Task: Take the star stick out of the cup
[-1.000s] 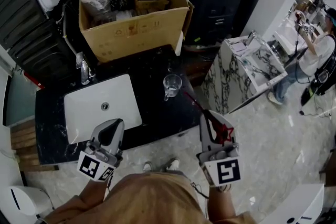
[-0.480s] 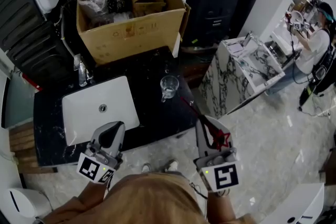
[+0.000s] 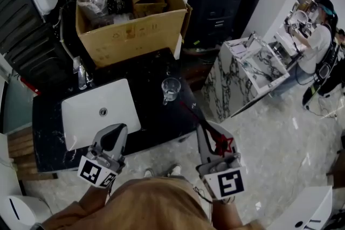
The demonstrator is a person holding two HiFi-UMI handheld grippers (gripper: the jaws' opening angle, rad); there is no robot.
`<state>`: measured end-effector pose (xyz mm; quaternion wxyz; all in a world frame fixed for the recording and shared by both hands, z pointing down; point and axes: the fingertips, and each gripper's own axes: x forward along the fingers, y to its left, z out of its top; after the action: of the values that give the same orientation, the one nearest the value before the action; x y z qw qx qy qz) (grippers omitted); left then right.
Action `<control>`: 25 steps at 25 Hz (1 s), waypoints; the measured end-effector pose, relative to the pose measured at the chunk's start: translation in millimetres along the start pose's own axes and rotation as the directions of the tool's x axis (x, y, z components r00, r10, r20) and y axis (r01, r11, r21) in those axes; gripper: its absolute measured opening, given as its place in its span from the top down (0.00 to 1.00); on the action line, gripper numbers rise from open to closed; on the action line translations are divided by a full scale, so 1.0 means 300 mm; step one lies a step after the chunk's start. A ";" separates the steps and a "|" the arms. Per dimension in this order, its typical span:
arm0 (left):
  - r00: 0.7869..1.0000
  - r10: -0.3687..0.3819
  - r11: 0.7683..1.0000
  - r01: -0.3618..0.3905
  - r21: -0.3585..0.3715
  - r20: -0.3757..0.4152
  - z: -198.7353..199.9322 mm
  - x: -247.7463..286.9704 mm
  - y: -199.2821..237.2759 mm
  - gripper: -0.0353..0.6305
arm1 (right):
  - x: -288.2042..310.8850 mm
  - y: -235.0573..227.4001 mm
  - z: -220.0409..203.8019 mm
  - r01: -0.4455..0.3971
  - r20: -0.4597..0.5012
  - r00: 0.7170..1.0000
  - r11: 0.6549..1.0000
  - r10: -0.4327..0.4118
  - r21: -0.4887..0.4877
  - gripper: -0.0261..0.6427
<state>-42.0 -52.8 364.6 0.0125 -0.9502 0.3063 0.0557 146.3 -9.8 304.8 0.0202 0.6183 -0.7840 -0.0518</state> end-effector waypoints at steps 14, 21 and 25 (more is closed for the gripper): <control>1.000 0.012 1.000 -0.012 0.002 0.006 0.011 -0.003 0.022 0.95 | 0.008 0.008 0.051 -0.007 0.019 1.000 1.000 0.007 -0.017 0.94; 1.000 0.023 1.000 -0.023 0.009 -0.003 0.001 -0.013 0.034 0.94 | -0.003 -0.001 0.039 0.005 0.019 1.000 1.000 -0.005 0.008 0.94; 0.999 0.038 0.999 -0.038 0.017 -0.007 0.001 -0.030 0.046 0.94 | -0.018 -0.010 0.026 0.017 0.016 1.000 1.000 -0.017 0.018 0.94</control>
<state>-57.3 -58.9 365.6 0.0186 -0.9442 0.3250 0.0499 149.6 -4.9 297.0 0.0080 0.6246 -0.7793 -0.0500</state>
